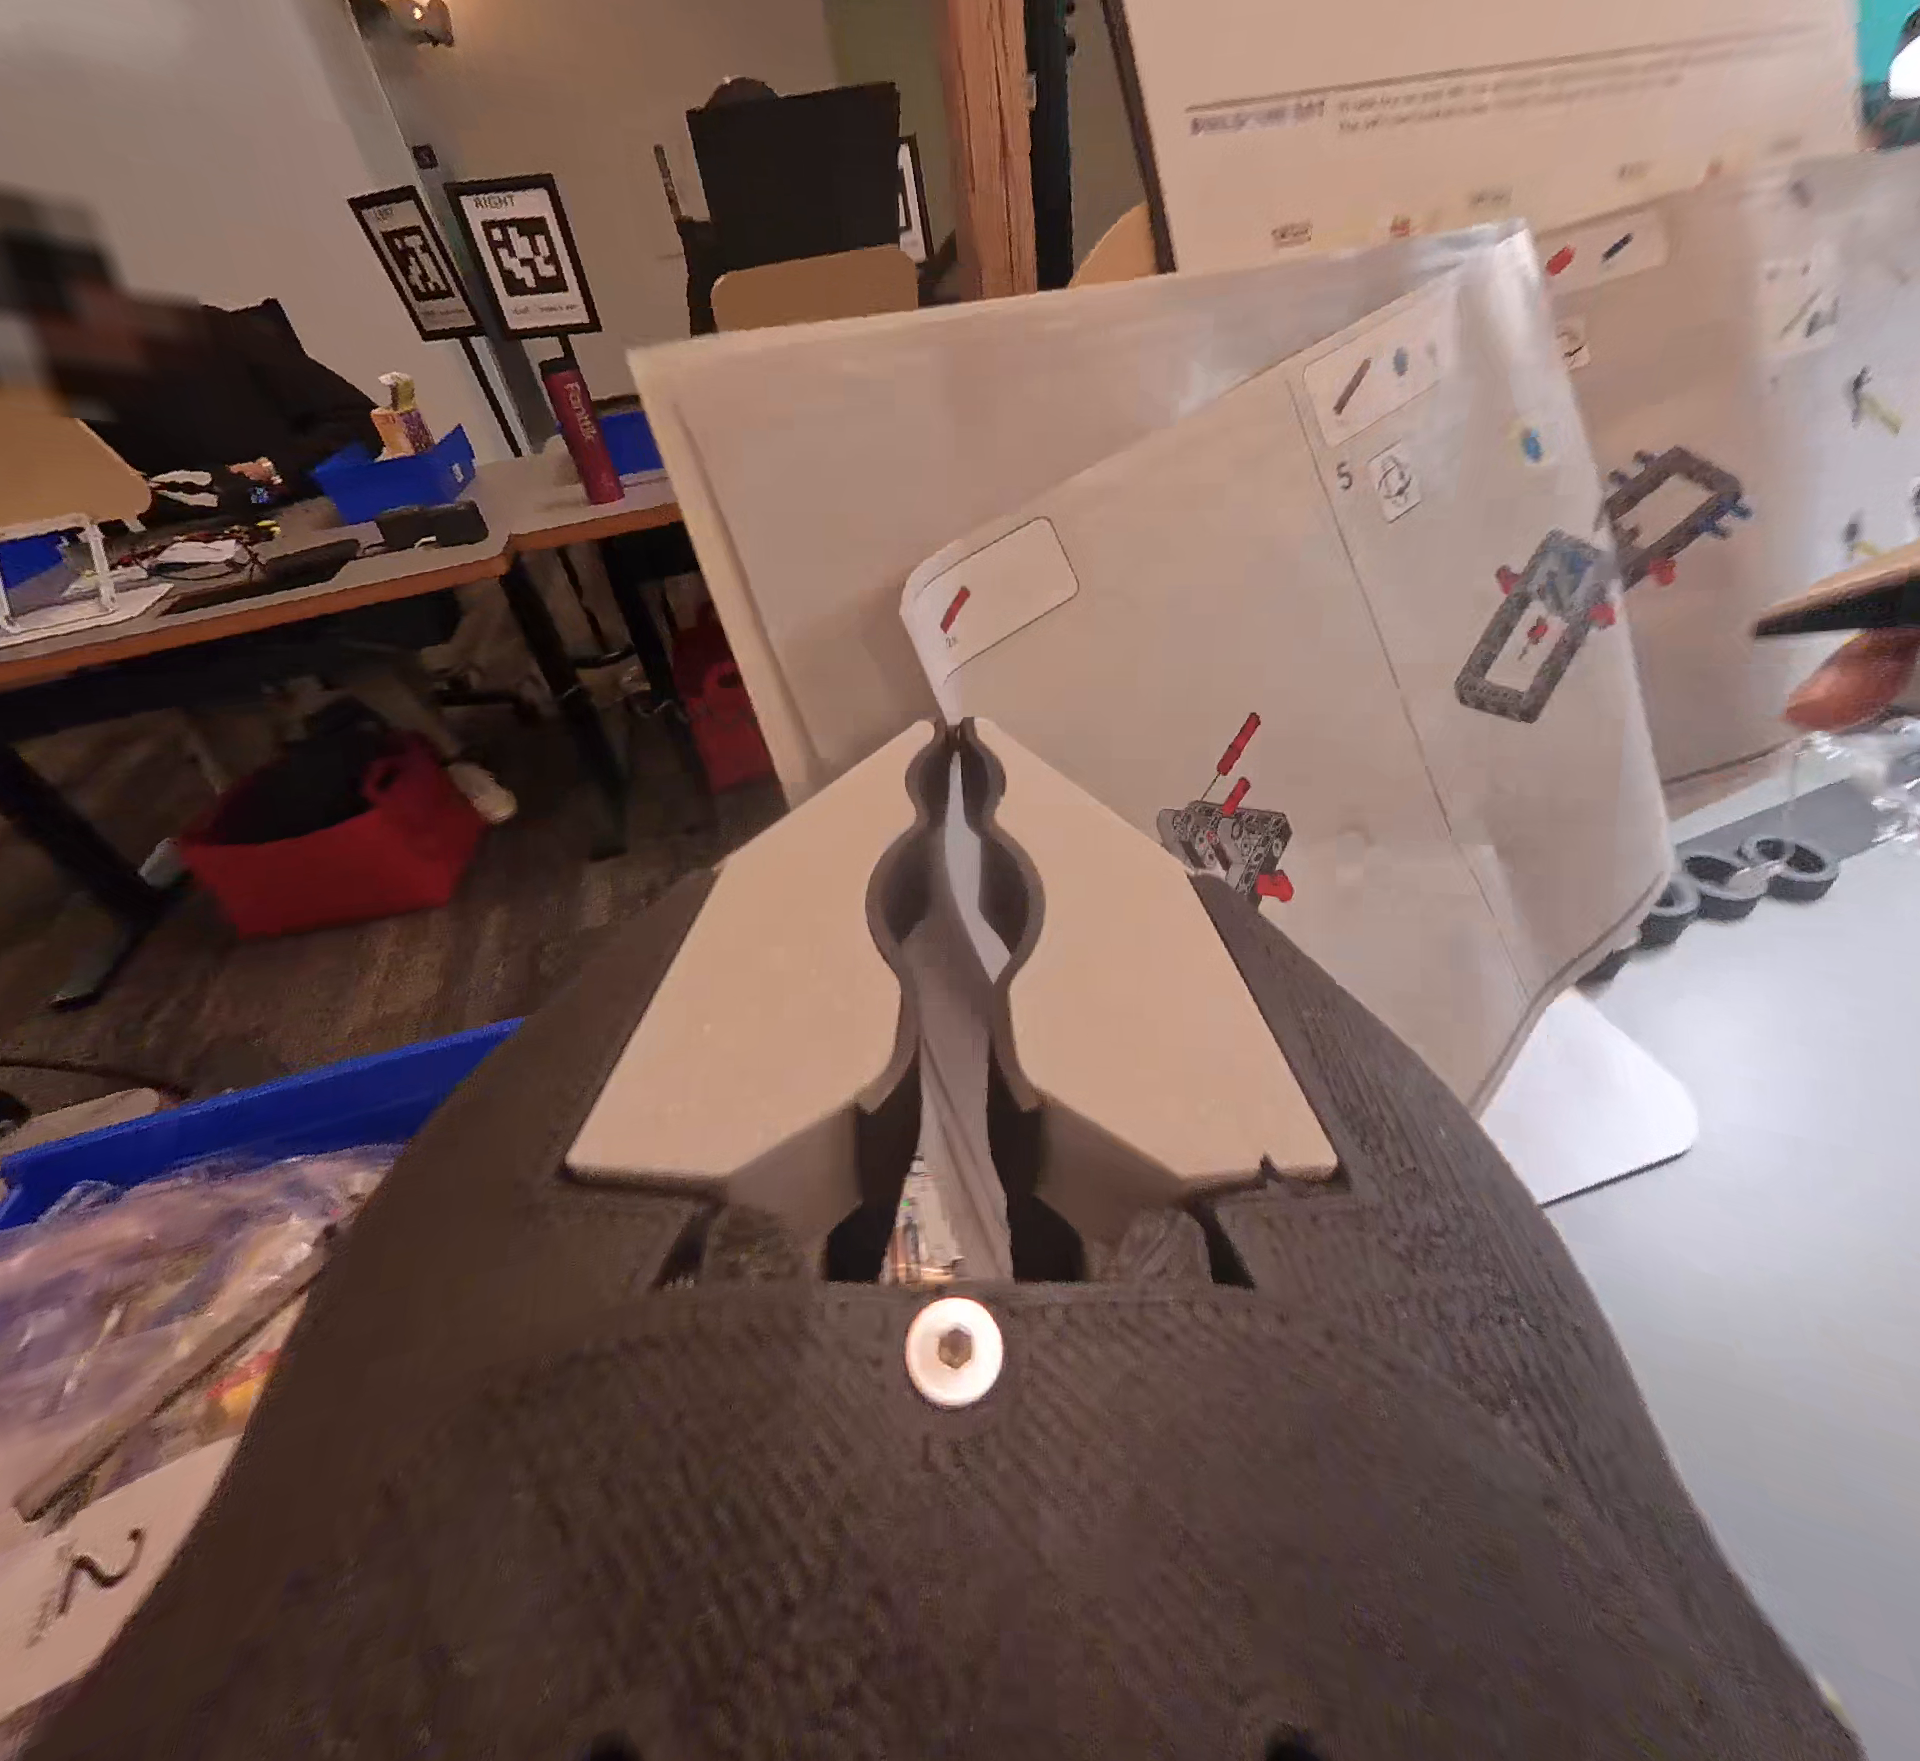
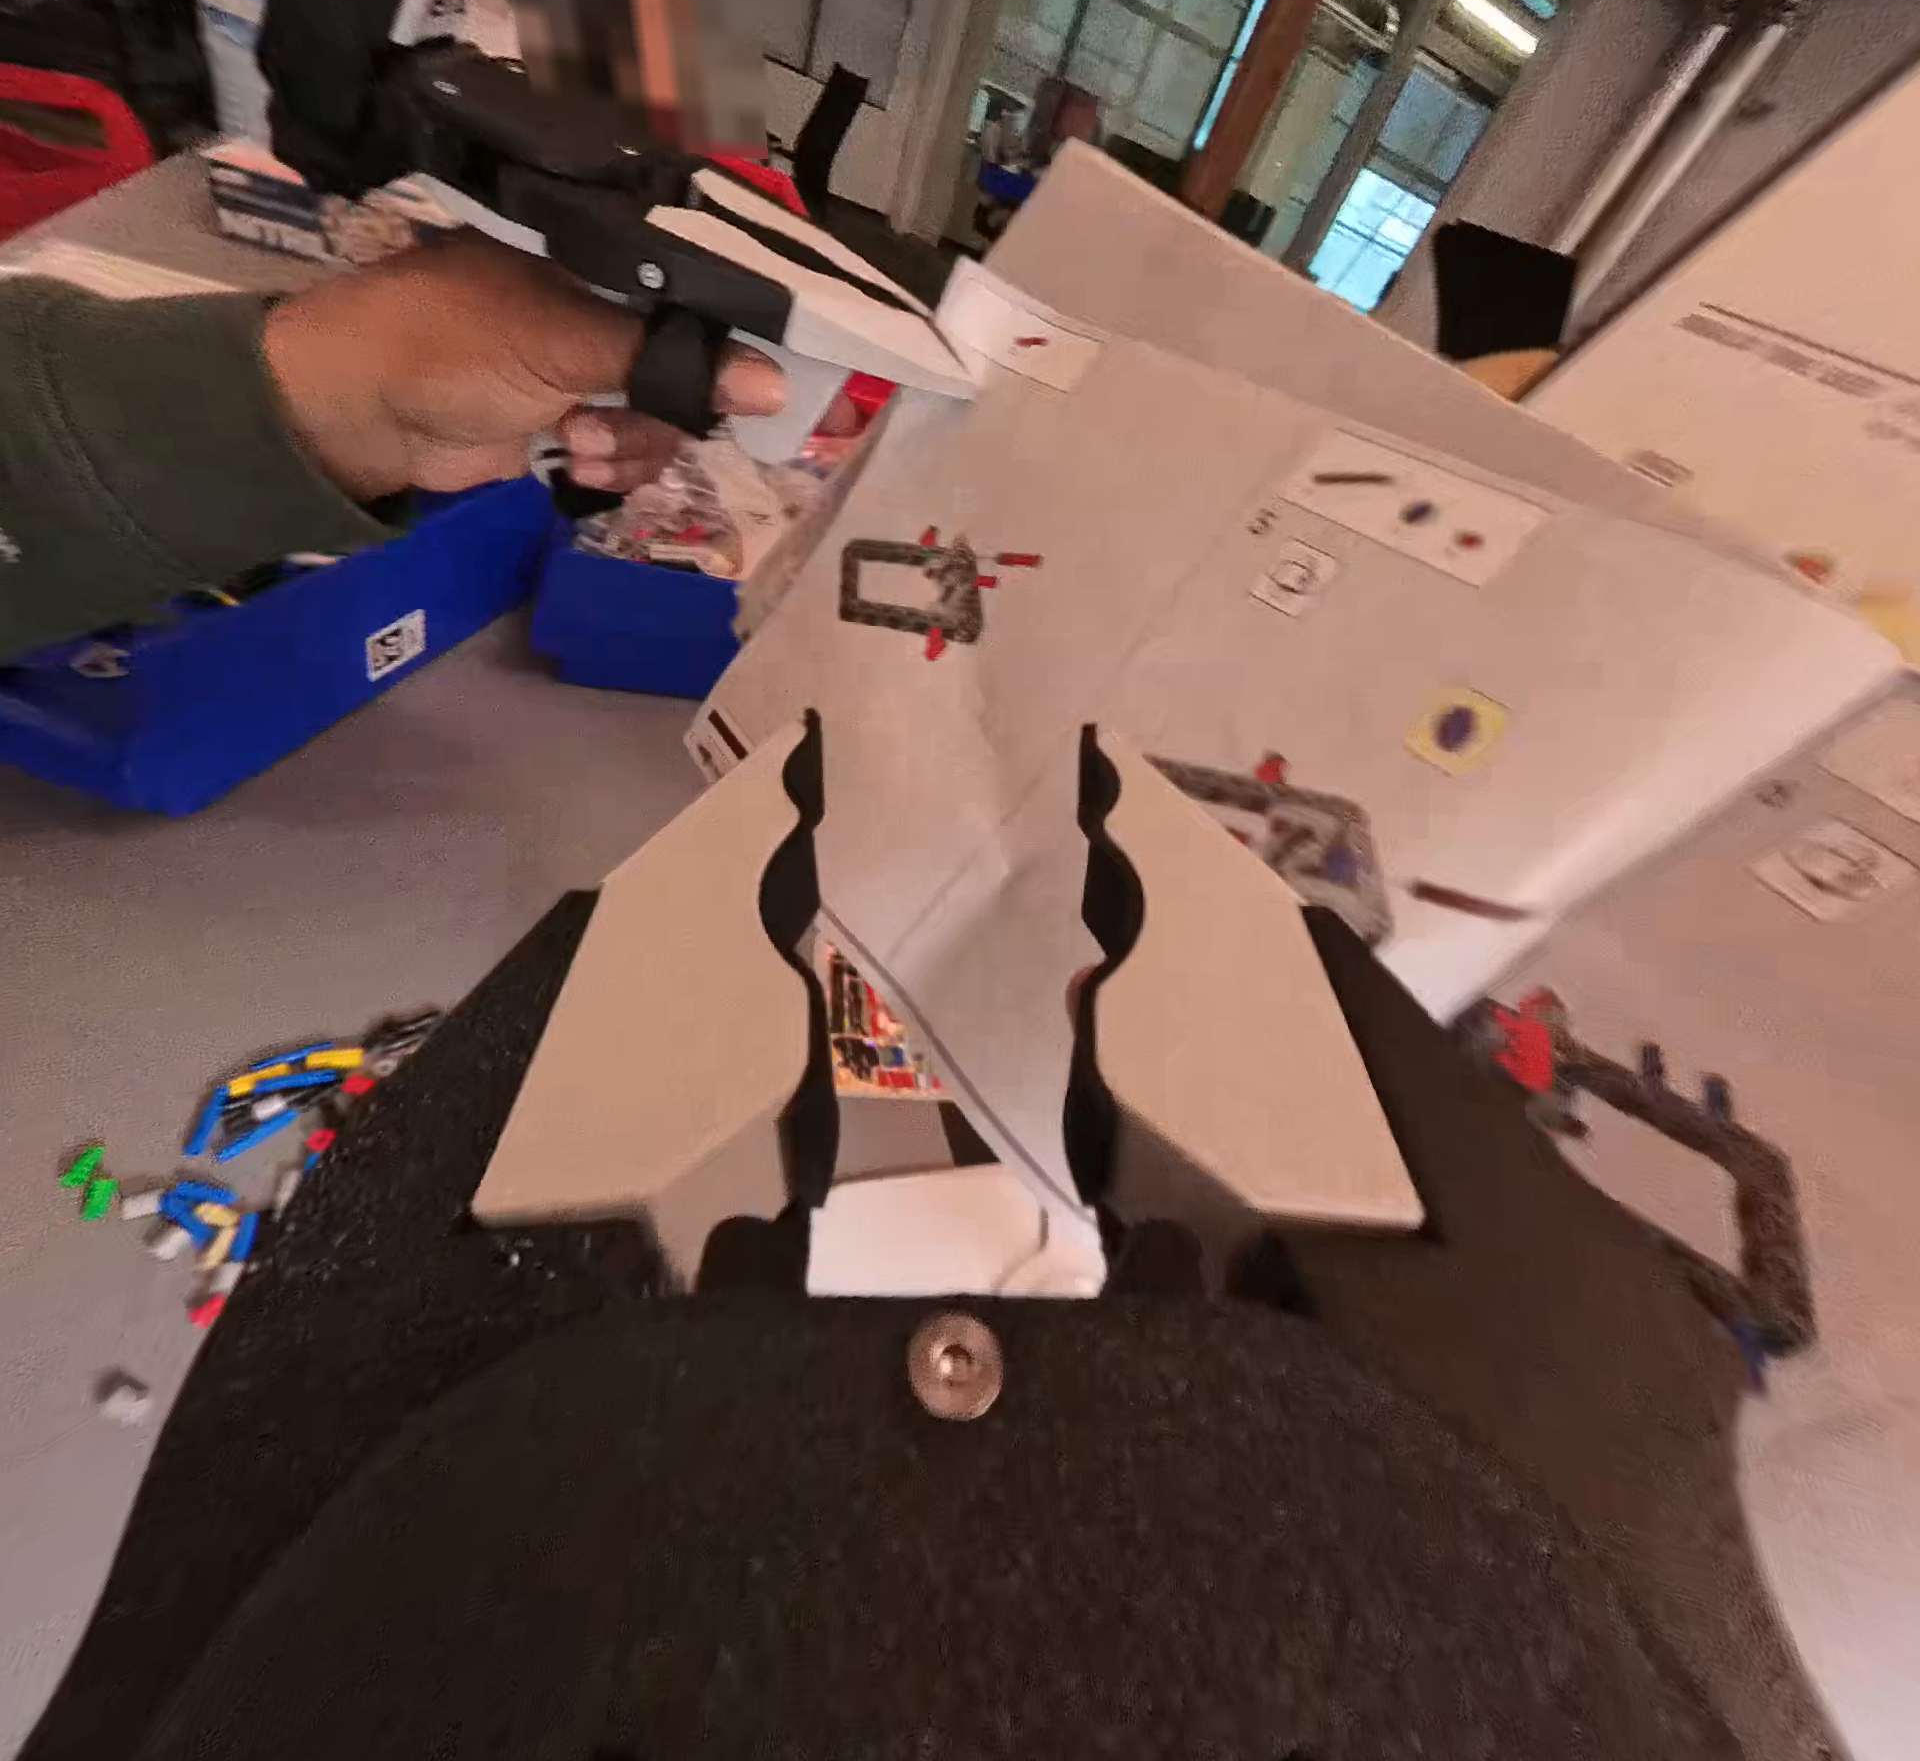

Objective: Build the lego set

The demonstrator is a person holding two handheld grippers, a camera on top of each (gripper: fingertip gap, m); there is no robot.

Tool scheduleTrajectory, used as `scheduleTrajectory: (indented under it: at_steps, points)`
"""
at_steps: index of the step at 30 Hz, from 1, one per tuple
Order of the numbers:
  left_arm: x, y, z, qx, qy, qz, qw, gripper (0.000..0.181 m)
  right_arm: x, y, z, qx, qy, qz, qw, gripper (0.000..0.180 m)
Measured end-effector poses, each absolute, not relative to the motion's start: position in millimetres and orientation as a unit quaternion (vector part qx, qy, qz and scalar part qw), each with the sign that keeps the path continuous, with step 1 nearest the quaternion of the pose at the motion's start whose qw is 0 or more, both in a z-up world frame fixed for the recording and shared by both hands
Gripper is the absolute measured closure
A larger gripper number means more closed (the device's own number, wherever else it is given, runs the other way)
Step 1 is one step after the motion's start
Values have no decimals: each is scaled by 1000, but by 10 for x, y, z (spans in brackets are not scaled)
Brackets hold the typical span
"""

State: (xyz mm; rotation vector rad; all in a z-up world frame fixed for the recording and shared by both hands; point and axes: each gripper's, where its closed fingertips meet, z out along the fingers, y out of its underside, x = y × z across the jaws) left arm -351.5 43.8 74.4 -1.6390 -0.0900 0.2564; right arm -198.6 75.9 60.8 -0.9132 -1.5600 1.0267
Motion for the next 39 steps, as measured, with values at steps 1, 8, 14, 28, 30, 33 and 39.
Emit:
scheduleTrajectory:
  at_steps: [1, 8, 14, 28, 30, 33, 39]
  points:
    - [-3571, 471, 725, -735, -36, 121, 666, 180, -1945, 958, 600, -401, -632, 410, 521, 143]
    - [-3753, 633, 732, -749, -24, 138, 647, 180, -2041, 1733, 191, -491, -609, 186, 595, 167]
    - [-3610, 328, 1199, -683, -63, 164, 709, 158, -2248, 1706, 182, -486, -604, 126, 619, 170]
    - [-2076, 1704, 328, -749, 96, 79, 651, 181, -2169, 1544, 63, -472, -645, 185, 572, 147]
    - [-2100, 1823, 194, -765, 101, 100, 628, 181, -1903, 1552, 69, -475, -637, 194, 575, 140]
    - [-2134, 1844, 161, -761, 104, 113, 630, 181, -1323, 1673, 36, -492, -593, 213, 601, 141]
    - [-2149, 1866, 148, -753, 114, 145, 631, 181, -584, 2348, -897, -569, -576, 101, 579, 135]
